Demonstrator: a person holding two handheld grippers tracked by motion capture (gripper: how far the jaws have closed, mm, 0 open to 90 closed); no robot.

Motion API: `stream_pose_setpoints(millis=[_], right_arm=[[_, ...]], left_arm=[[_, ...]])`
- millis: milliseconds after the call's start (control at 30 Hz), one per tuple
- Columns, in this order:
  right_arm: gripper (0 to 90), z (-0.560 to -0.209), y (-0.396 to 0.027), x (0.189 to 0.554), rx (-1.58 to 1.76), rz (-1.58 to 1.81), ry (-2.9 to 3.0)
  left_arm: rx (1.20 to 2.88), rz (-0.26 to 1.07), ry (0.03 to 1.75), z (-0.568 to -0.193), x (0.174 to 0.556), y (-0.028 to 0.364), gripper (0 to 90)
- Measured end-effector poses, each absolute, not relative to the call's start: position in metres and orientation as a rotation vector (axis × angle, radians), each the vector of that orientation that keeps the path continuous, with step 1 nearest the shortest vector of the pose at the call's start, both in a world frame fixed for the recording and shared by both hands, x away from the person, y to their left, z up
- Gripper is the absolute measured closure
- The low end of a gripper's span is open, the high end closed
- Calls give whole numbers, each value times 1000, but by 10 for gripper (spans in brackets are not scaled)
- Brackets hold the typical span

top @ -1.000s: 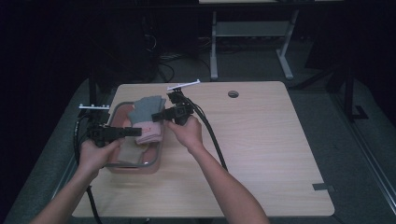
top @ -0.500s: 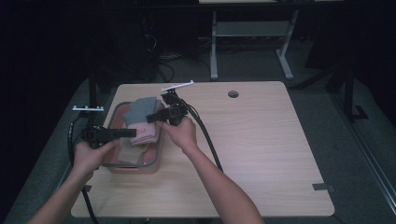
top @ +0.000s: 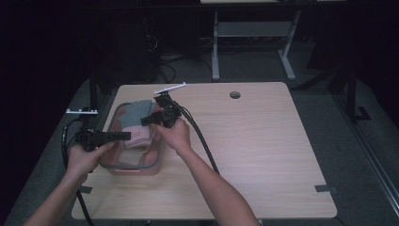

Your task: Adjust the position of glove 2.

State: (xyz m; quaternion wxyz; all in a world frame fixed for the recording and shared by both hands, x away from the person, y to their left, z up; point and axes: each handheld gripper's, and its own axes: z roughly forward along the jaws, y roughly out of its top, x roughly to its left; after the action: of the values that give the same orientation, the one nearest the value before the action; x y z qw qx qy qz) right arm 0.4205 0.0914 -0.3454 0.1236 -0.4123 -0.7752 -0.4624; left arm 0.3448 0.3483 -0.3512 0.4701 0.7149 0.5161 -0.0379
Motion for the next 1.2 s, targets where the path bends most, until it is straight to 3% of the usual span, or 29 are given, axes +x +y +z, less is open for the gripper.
stream_pose_setpoints(millis=[1200], right_arm=[[731,-400,135,427,-1184,-1105,-2377]], left_arm=[[1919,-120,1419,-400,351,363,667]])
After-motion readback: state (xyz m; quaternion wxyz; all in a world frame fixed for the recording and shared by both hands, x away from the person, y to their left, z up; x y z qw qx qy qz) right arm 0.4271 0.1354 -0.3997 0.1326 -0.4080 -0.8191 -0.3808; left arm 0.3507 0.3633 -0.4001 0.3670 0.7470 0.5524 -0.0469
